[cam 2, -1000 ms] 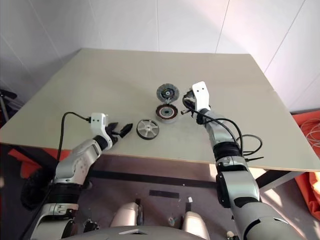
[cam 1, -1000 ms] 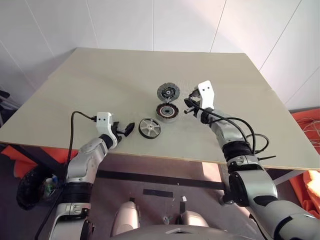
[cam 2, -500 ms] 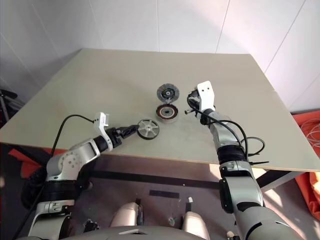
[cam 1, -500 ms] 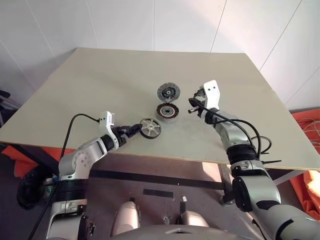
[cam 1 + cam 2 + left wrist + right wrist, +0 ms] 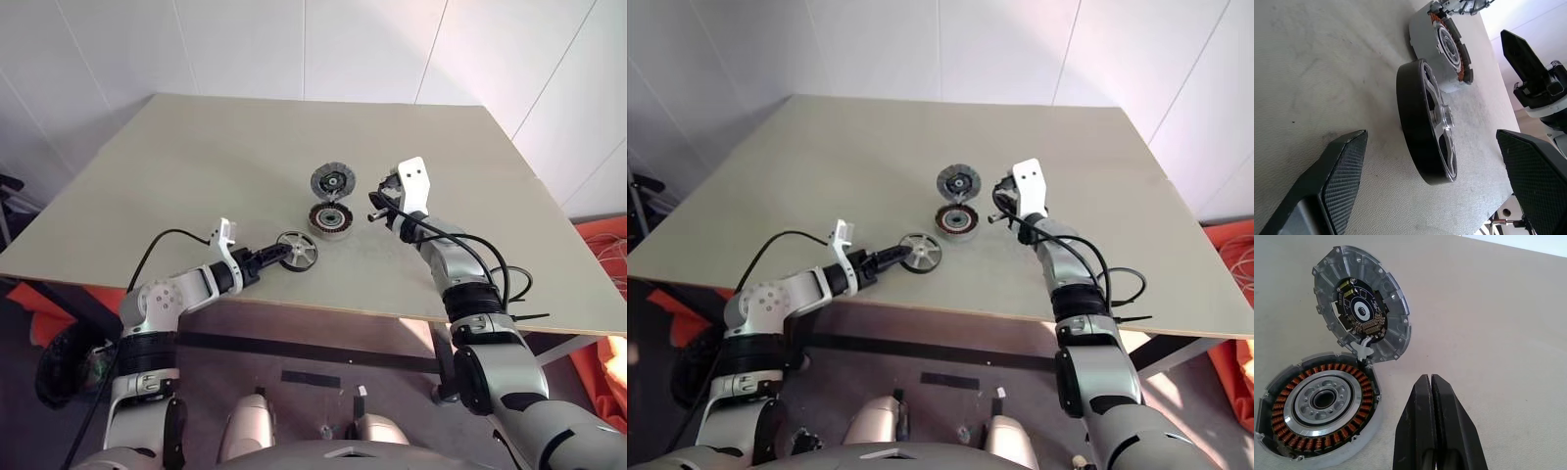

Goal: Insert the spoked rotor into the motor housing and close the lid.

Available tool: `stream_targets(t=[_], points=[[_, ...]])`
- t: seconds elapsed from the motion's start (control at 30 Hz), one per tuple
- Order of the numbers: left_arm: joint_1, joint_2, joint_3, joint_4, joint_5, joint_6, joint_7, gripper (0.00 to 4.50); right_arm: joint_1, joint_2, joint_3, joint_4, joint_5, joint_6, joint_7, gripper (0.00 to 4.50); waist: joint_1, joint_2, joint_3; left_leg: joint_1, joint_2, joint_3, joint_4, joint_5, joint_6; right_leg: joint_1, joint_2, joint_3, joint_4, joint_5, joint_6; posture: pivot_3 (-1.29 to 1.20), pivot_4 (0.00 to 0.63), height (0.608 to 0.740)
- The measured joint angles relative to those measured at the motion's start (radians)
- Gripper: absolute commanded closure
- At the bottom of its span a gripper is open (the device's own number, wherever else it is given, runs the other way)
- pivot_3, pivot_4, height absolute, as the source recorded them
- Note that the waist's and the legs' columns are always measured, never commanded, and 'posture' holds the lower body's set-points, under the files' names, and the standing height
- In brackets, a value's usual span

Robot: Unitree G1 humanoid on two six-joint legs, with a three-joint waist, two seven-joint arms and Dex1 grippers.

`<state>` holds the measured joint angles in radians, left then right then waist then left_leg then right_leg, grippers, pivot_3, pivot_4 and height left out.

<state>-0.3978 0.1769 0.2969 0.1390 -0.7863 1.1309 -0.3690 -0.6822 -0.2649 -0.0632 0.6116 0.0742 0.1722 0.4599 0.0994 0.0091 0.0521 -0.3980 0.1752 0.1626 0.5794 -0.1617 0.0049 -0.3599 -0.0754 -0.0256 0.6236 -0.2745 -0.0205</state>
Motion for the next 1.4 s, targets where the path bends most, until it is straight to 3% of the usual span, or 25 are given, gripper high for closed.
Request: stream_targets(t=[0.1,0.2,0.33,0.97,1.23,1.4], points=[[-0.011,-0.017,0.008,0.037,0.002,-0.013,-0.002,0.0,0.0,0.0,-0.001,0.0,0.0,0.0,-0.004,4.49,0.002,0.001,0.001,0.007,-0.001,0.0,-0.001,0.0,0.0,0.006,-0.001,0.0,-0.001,0.0,0.0,0.0,0.0,0.74],[-0.024,-0.027,0.012,0.077,0.006,-0.027,-0.002,0.59,-0.001,0.0,0.0,0.0,0.0,0.0,-0.004,4.5,0.005,0.001,0.001,0.014,-0.003,0.001,-0.004,0.0,0.0,0.012,-0.004,0.0,-0.001,0.0,0.001,0.0,0.0,0.74],[-0.028,-0.028,0.016,0.108,0.015,-0.036,-0.002,1.81,-0.001,0.0,-0.001,0.0,0.001,0.0,-0.004,4.5,0.004,0.001,0.001,0.013,-0.003,0.001,-0.004,0.0,0.0,0.012,-0.004,0.0,-0.003,0.0,0.001,0.0,0.0,0.74],[-0.034,-0.038,-0.006,0.122,0.016,-0.012,-0.066,1.81,0.025,-0.013,-0.001,-0.066,0.016,0.042,0.026,4.5,0.008,0.001,0.001,0.006,-0.003,0.002,-0.007,-0.001,0.001,0.008,-0.003,0.0,-0.011,-0.001,0.001,0.0,0.0,0.74],[-0.039,-0.042,-0.025,0.125,0.017,-0.007,-0.083,1.81,0.287,-0.193,0.015,-0.465,0.187,0.274,0.334,4.5,0.027,0.002,0.001,0.004,-0.003,0.003,-0.007,-0.004,0.007,0.009,-0.003,-0.001,-0.017,0.0,0.003,0.0,0.0,0.74],[-0.043,-0.044,-0.025,0.137,0.02,-0.006,-0.084,1.81,0.375,-0.312,-0.001,-0.661,0.312,0.344,0.496,4.5,0.028,0.002,0.001,0.009,-0.002,0.003,-0.008,-0.004,0.007,0.012,-0.003,0.0,-0.017,0.0,0.003,0.0,0.0,0.74]])
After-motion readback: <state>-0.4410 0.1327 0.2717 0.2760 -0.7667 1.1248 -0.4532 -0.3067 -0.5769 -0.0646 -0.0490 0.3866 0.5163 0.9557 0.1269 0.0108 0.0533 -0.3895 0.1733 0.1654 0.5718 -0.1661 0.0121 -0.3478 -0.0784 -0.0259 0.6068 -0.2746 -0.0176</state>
